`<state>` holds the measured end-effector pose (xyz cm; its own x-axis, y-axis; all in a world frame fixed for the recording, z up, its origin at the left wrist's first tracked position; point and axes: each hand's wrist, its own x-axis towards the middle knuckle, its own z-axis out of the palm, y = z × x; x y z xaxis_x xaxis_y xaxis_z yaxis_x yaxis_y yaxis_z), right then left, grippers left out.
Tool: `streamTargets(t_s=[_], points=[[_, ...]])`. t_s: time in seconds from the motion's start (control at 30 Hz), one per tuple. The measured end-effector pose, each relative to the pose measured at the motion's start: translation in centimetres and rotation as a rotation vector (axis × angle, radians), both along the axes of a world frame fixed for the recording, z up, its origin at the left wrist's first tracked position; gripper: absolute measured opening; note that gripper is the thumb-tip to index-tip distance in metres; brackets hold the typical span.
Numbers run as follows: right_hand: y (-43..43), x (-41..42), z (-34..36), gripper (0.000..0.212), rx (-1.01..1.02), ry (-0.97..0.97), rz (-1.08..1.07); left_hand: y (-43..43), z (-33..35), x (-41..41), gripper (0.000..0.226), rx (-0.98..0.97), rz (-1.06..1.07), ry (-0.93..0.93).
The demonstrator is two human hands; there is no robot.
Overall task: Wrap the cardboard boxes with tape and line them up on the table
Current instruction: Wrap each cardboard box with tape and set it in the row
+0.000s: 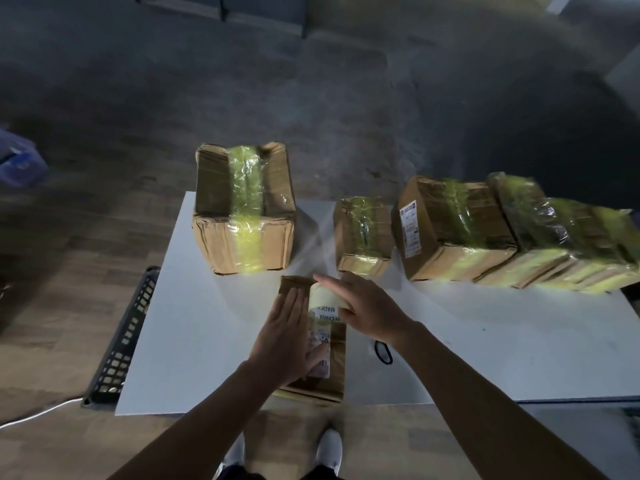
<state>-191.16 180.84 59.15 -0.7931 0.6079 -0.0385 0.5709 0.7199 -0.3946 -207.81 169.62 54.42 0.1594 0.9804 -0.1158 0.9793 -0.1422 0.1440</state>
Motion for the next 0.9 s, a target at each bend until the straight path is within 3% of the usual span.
streamTargets(t_s=[0.13, 0.33, 0.5, 0.6, 0.73, 0.9], points=[[-0.2, 0.4, -0.3, 0.076, -0.154, 0.052, -0.016, 0.0, -0.2, 0.1, 0.094, -0.018, 0.002, 0.035], [2.4, 4.2, 1.2, 0.064, 0.086, -0.065, 0.029, 0.3, -0.1, 0.4, 0.1, -0.062, 0.026, 0.083], [1.3, 4.8, 0.2, 0.063, 0.114, -0.114, 0.03, 1.1, 0.9, 3.5, 0.103, -0.104, 0.205, 0.023], [1.5, 4.6, 0.0, 0.06, 0.11, -0.091, 0.007, 1.0, 0.7, 6.1, 0.092, -0.159, 0.18, -0.029], [1.6, 5.1, -0.4, 0.056, 0.107, -0.069, 0.002, 0.5, -0.3, 7.0, 0.101, -0.191, 0.157, -0.041], [0.7, 6.8, -2.2, 0.048, 0.027, -0.09, -0.094, 0.5, -0.5, 7.1, 0.093, -0.199, 0.163, -0.031]])
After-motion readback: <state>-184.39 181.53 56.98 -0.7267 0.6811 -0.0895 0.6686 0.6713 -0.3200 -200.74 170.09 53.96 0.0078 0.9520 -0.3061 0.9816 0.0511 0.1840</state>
